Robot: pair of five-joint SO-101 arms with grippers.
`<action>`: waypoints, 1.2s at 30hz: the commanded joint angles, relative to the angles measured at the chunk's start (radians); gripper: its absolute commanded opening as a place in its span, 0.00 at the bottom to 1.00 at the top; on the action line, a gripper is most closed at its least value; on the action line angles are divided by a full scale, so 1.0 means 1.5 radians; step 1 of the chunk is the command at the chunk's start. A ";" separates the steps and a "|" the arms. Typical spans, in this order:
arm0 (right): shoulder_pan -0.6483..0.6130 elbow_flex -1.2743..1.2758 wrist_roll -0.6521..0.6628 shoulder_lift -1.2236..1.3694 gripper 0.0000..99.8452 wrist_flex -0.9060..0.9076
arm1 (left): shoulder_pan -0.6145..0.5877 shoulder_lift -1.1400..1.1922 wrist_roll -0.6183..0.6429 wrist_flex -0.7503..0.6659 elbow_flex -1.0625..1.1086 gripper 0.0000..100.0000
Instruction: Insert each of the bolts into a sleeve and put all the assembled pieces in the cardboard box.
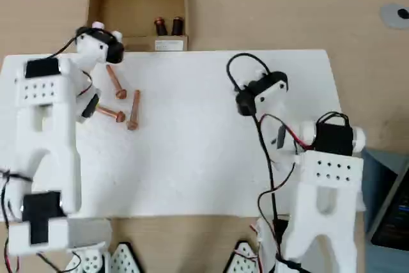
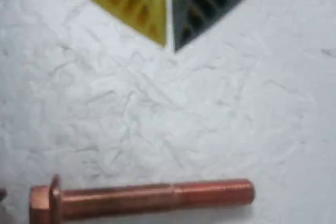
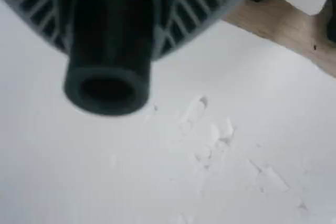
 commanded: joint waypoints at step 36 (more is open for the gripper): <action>0.005 0.003 0.007 -0.017 0.01 -0.032 | 0.073 0.266 -0.420 -0.155 -0.089 0.15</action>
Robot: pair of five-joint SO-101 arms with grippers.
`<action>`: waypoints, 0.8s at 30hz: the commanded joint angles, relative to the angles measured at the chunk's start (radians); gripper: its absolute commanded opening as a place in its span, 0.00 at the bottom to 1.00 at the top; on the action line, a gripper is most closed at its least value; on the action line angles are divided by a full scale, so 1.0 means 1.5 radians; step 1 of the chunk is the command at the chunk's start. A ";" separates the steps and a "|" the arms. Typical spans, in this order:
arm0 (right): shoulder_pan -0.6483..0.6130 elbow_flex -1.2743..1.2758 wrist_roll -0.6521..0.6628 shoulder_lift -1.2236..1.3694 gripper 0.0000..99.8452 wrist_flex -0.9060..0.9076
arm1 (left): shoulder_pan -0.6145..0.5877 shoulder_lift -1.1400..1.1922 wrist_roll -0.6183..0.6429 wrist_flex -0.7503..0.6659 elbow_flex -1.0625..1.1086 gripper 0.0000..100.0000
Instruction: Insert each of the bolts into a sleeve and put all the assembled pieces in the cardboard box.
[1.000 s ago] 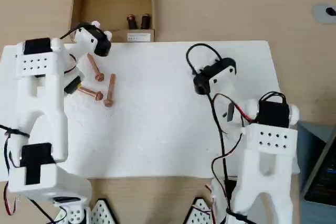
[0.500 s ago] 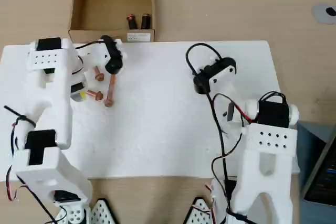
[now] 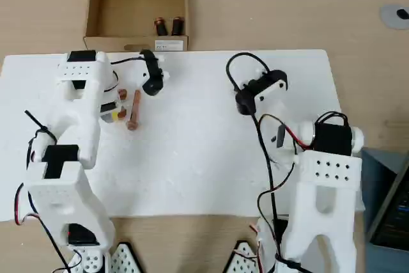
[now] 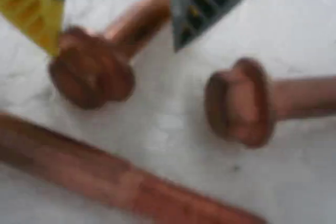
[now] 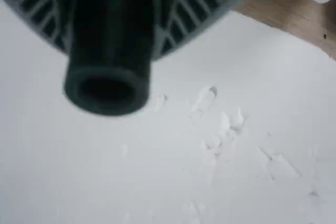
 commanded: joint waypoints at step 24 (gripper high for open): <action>0.006 -0.027 0.002 -0.021 0.01 0.019 | 0.007 0.014 0.066 0.100 -0.105 0.01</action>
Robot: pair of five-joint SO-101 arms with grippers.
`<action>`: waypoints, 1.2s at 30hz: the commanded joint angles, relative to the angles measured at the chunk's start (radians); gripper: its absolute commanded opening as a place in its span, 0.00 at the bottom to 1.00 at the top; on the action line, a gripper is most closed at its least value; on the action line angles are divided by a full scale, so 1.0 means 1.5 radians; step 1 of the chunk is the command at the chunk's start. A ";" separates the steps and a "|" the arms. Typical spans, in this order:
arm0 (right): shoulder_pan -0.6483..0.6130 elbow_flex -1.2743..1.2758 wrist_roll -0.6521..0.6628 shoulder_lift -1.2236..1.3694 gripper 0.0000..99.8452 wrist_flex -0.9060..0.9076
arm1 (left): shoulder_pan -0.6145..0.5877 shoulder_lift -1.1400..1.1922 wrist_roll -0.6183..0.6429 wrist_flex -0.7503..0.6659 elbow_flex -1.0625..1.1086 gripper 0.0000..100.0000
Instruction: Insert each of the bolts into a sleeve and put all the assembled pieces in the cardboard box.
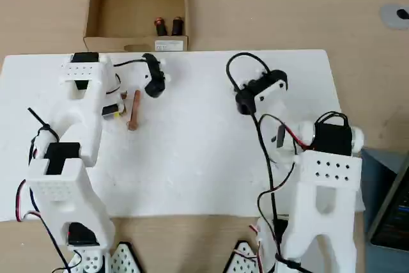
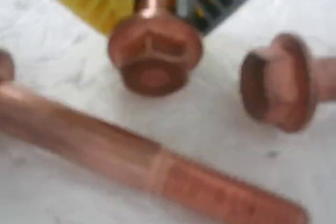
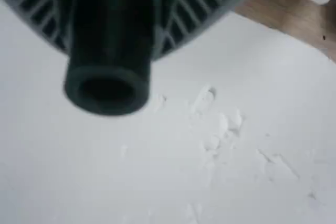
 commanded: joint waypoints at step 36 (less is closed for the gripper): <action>0.005 -0.053 -0.433 -0.361 0.01 0.015 | 0.218 -0.582 1.043 0.294 -0.077 0.00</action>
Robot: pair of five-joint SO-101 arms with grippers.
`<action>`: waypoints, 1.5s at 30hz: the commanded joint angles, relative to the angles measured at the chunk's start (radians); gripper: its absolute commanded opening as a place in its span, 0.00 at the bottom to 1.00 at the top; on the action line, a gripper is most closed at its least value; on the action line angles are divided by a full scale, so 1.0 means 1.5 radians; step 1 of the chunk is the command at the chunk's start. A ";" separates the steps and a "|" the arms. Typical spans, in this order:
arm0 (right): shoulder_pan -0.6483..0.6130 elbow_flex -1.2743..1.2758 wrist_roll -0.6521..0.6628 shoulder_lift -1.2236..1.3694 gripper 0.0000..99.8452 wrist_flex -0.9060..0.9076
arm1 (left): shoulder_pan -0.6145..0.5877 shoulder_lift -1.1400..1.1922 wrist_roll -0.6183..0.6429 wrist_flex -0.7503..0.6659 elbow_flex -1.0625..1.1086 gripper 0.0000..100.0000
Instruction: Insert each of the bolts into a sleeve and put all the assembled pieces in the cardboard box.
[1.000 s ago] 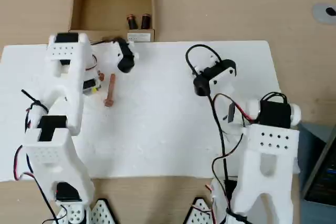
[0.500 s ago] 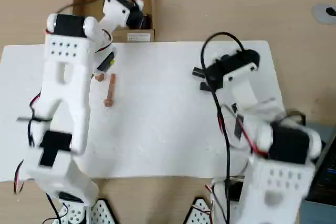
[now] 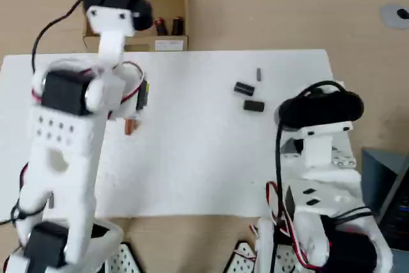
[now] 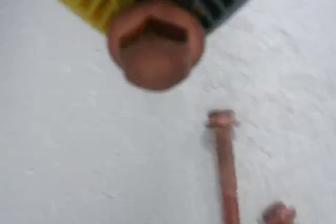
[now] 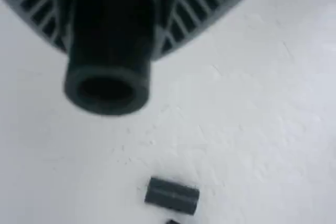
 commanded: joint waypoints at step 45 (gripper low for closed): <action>-0.601 0.513 -0.121 -0.362 0.01 -0.391 | 0.117 -0.865 0.362 -0.531 0.765 0.00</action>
